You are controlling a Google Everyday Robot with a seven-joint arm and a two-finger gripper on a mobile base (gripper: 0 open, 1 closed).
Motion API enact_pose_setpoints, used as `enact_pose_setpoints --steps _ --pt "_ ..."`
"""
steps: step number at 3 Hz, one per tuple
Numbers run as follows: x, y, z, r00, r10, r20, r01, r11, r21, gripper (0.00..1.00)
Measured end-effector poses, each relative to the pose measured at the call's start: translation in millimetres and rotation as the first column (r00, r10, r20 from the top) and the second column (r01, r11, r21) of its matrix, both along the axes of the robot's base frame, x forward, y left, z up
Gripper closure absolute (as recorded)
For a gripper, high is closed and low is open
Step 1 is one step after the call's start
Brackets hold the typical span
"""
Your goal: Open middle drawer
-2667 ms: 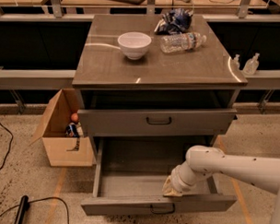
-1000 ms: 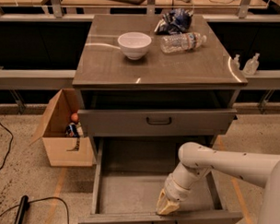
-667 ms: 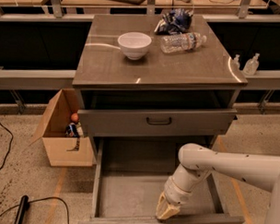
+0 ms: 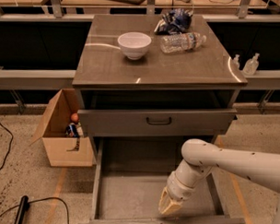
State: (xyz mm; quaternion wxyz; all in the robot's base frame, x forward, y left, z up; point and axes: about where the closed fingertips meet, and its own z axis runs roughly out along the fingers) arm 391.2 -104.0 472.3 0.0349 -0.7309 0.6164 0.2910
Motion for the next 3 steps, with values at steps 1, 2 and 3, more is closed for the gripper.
enact_pose_setpoints --steps 1,2,3 --pt "45.9 -46.7 17.1 0.9809 -0.108 0.162 0.126 0.987 -0.105 1.0" --pt "83.1 -102.0 34.4 0.9352 -0.19 0.299 0.258 0.944 -0.206 1.0" --pt "85.1 -111.6 33.9 0.9292 -0.202 0.31 0.278 0.934 -0.224 0.84"
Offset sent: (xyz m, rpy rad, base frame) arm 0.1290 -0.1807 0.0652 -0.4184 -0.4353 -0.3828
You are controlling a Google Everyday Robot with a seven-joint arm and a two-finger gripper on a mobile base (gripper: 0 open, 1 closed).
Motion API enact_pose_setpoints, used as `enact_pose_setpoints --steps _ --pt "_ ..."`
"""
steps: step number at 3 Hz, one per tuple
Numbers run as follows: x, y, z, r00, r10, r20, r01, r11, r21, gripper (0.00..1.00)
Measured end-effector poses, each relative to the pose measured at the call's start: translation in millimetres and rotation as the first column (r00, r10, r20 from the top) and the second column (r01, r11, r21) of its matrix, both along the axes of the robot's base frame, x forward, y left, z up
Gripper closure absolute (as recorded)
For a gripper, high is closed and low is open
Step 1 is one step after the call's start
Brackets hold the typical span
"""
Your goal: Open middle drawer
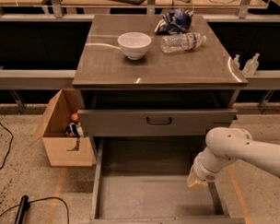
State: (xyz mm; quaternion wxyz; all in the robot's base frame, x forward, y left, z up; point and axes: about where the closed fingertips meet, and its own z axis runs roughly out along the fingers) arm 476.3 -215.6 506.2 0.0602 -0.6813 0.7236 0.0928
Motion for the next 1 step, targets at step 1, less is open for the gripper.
enact_pose_setpoints --steps 1 --pt "-0.5 -0.8 -1.0 1.0 -0.001 -0.001 0.001 1.0 -0.002 0.62"
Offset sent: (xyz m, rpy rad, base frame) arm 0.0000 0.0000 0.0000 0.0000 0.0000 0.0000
